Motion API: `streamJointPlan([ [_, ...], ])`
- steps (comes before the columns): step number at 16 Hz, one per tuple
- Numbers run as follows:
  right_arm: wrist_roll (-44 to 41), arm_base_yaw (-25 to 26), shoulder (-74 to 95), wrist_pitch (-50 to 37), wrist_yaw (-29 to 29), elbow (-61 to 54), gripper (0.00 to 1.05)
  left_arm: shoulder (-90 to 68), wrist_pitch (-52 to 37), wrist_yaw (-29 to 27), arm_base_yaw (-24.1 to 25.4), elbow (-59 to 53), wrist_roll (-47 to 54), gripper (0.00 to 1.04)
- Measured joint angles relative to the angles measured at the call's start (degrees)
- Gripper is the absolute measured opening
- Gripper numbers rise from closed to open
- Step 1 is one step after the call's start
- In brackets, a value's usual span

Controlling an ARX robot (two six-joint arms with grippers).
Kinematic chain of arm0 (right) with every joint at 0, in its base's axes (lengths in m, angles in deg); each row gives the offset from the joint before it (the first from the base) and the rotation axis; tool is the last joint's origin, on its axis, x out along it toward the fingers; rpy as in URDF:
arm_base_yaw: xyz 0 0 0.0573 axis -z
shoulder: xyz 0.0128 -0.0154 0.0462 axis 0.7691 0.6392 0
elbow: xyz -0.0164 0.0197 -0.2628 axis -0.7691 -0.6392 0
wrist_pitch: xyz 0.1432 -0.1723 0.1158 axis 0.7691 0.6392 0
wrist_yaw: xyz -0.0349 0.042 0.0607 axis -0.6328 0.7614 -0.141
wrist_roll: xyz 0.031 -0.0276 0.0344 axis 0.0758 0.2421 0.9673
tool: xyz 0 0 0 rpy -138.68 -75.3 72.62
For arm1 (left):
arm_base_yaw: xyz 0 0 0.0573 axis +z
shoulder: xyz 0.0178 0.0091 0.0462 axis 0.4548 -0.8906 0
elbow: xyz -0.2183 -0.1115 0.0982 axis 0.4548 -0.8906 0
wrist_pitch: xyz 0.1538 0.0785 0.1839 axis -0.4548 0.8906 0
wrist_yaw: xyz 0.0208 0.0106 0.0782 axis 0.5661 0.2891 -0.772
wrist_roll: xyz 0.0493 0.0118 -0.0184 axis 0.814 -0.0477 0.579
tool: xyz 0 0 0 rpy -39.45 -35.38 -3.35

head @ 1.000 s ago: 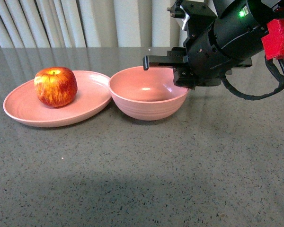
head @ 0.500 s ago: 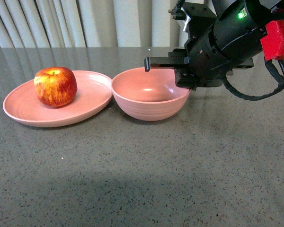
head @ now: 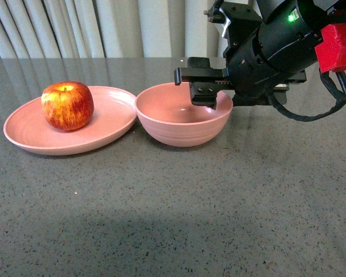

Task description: Move apple from plate to bowl

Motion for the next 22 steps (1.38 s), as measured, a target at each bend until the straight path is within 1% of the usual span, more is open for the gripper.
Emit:
streamJointPlan([
  [3, 0.42, 0.00, -0.13, -0.02, 0.22, 0.00, 0.97, 0.00, -0.02, 0.00, 0.00, 0.00, 0.00, 0.98],
  [4, 0.68, 0.00, -0.55, -0.04, 0.44, 0.00, 0.99, 0.00, 0.00, 0.00, 0.00, 0.00, 0.00, 0.98],
  [5, 0.70, 0.02, -1.38, -0.50, 0.52, -0.04, 0.97, 0.00, 0.00, 0.00, 0.00, 0.00, 0.00, 0.98],
  [8, 0.74, 0.92, -8.31, -3.87, 2.32, -3.41, 0.98, 0.00, 0.00, 0.00, 0.00, 0.00, 0.00, 0.98],
  [9, 0.72, 2.05, -12.26, -6.38, 2.91, -6.03, 0.98, 0.00, 0.00, 0.00, 0.00, 0.00, 0.00, 0.98],
  [10, 0.76, 4.04, -17.62, -9.25, 4.33, -9.90, 0.98, 0.00, -0.02, 0.00, 0.00, 0.00, 0.00, 0.98],
  [12, 0.42, 8.39, -28.57, -15.96, 4.61, -18.97, 0.98, 0.00, 0.00, 0.00, 0.00, 0.00, 0.00, 0.98],
  [14, -0.26, 14.23, -41.90, -22.97, 5.68, -30.03, 0.98, 0.00, 0.00, 0.00, 0.00, 0.00, 0.00, 0.98],
  [17, -0.66, 22.73, -58.95, -22.67, 10.21, -44.70, 0.98, 0.00, 0.00, 0.00, 0.00, 0.00, 0.00, 0.98],
  [18, -0.74, 24.30, -62.01, -21.07, 11.61, -47.80, 0.98, 0.00, 0.00, 0.00, 0.00, 0.00, 0.00, 0.98],
  [20, -1.18, 25.73, -68.22, -17.92, 14.25, -52.89, 0.98, 0.00, 0.00, 0.00, 0.00, 0.00, 0.00, 0.98],
  [22, -1.18, 26.86, -73.88, -15.45, 15.06, -55.32, 0.98, 0.00, 0.00, 0.00, 0.00, 0.00, 0.00, 0.98],
])
